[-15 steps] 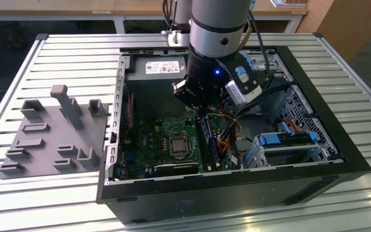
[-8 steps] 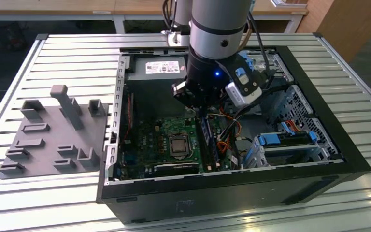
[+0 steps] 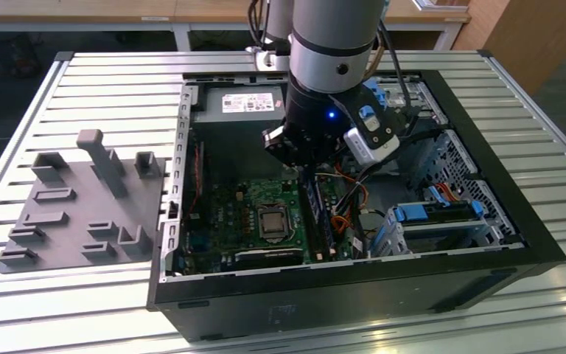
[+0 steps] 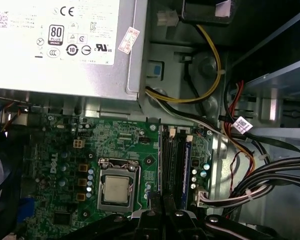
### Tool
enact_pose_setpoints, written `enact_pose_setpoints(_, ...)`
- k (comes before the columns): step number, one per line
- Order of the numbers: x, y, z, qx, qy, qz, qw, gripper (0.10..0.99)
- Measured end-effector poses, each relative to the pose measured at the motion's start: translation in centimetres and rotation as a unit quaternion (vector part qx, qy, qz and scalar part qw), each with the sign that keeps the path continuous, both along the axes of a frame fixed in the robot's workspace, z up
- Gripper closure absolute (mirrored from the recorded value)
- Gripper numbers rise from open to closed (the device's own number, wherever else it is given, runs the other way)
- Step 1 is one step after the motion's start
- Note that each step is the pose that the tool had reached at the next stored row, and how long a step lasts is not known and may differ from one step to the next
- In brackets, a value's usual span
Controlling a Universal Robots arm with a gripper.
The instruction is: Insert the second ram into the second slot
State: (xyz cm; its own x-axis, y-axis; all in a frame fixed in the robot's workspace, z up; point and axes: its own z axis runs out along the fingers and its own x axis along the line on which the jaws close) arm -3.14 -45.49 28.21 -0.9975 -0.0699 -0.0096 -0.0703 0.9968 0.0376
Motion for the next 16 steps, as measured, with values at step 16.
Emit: enact_pose_setpoints(16, 0.0, -0.26, -0.29, 0.0, 0.0001, 0.0, 1.0, 0.953)
